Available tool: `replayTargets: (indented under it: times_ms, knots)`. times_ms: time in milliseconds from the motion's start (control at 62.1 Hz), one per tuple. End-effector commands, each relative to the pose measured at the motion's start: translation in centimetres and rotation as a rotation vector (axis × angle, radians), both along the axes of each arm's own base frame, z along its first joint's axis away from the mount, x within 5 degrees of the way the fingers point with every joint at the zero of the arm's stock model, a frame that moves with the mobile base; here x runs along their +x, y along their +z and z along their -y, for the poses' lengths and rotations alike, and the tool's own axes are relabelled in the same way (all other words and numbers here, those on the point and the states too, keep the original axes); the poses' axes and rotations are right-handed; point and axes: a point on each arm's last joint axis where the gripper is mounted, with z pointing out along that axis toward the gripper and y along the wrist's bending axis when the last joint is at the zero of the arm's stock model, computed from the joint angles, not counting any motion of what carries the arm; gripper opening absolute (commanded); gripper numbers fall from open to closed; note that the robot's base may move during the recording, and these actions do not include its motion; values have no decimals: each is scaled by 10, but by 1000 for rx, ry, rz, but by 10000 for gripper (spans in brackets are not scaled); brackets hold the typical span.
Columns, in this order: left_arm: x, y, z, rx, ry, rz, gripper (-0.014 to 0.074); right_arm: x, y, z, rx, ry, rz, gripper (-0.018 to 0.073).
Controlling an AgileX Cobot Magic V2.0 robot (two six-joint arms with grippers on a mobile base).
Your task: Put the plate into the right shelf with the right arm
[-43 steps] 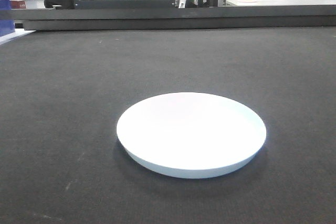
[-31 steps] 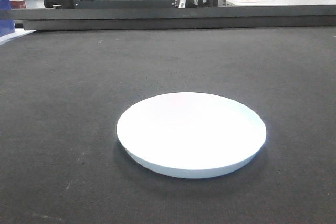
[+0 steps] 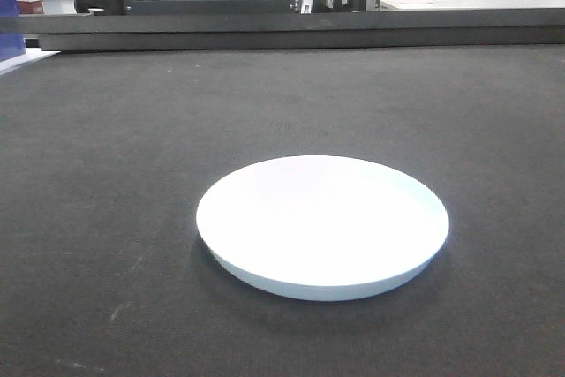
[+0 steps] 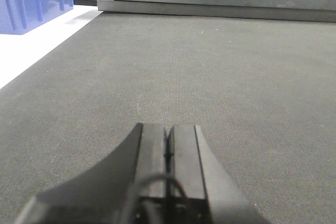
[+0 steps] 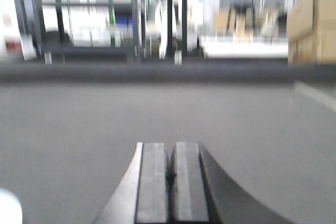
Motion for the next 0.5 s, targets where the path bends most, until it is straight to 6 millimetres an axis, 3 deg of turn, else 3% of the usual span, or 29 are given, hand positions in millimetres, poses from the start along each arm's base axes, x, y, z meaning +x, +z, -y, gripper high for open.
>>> replayTargets:
  times_ms: [0,225,322,483]
  knots:
    - [-1,5,-1,-18,9,89,-128,-10,26,0,-9,-6,250,53]
    - [-1,5,-1,-18,9,89,-128,-23,70,0,63,23,314,53]
    - [-1,5,-1,-18,9,89,-128,-21,76,0,64,19,186,53]
    - [-1,5,-1,-18,9,89,-128,-6,66,0,76,10,-169,53]
